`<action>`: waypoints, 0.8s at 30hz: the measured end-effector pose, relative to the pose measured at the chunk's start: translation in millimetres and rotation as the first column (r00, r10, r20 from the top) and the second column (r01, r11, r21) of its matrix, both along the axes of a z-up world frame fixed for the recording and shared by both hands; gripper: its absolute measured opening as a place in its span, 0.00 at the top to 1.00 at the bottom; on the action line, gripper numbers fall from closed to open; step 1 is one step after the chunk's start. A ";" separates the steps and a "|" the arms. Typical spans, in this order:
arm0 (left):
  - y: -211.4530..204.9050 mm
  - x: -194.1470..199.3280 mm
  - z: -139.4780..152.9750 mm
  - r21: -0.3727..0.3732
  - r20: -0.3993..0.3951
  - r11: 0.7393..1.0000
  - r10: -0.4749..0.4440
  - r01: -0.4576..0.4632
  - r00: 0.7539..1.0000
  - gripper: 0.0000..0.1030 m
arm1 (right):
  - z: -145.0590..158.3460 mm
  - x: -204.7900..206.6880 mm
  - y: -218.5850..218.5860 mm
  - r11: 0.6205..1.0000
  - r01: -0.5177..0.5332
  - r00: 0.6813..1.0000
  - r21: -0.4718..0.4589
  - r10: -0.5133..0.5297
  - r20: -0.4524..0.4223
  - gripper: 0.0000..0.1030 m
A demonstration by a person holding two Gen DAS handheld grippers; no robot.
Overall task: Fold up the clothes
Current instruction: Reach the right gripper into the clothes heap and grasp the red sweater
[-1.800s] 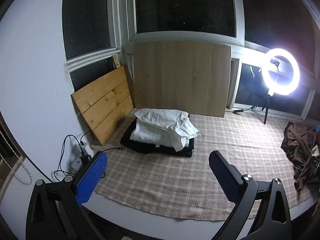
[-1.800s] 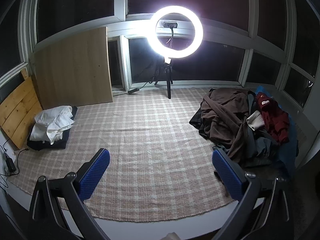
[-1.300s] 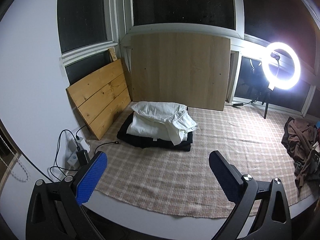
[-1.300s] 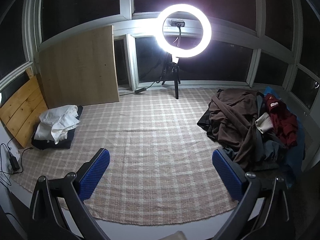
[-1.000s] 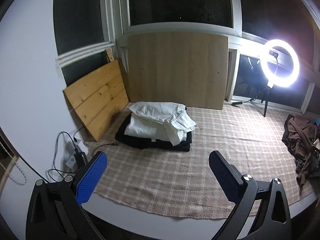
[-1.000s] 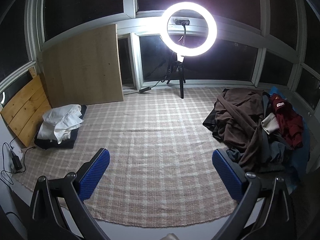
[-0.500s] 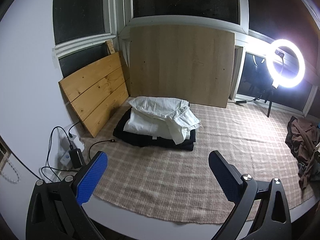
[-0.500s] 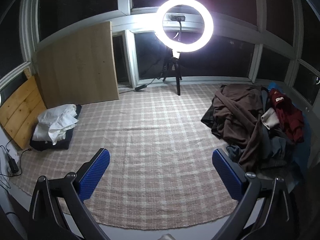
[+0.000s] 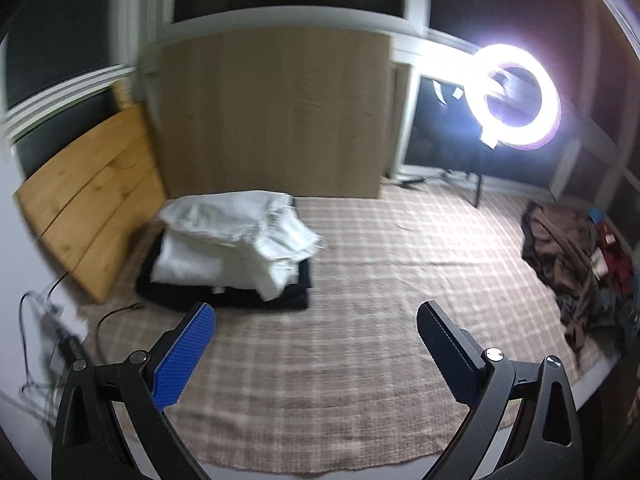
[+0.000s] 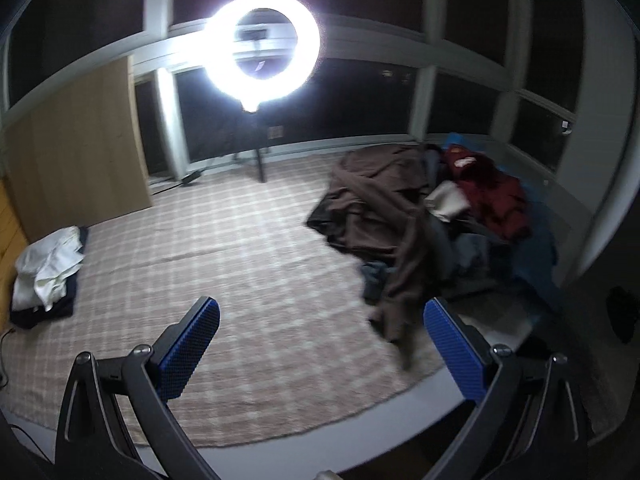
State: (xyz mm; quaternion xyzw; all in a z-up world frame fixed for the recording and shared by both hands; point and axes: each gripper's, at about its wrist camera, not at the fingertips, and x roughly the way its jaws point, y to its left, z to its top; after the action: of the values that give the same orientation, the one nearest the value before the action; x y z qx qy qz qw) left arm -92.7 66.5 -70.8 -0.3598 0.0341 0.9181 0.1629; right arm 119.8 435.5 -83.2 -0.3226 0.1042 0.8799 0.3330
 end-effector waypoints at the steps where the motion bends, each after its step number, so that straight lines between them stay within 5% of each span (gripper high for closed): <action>1: 7.1 -1.6 -0.8 -0.002 0.003 1.000 -0.021 0.021 1.000 0.01 | 0.8 5.0 3.3 1.000 0.012 1.000 0.001 -0.012 -0.004 0.00; 14: 99.5 2.5 2.1 0.010 0.013 0.991 -0.137 0.137 0.991 0.01 | 8.5 44.9 94.6 0.991 0.121 0.993 0.056 -0.121 -0.017 0.01; 24: 208.4 7.3 10.9 -0.033 0.016 0.997 -0.075 0.075 0.997 0.01 | -9.3 62.7 301.7 0.976 0.218 0.976 -0.008 -0.218 -0.019 0.04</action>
State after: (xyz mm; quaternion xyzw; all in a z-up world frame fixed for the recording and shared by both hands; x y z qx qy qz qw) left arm -85.4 274.9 -59.9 -0.3678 0.0619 0.9079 0.1915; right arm 182.5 737.3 -92.5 -0.3014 0.1447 0.8409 0.4255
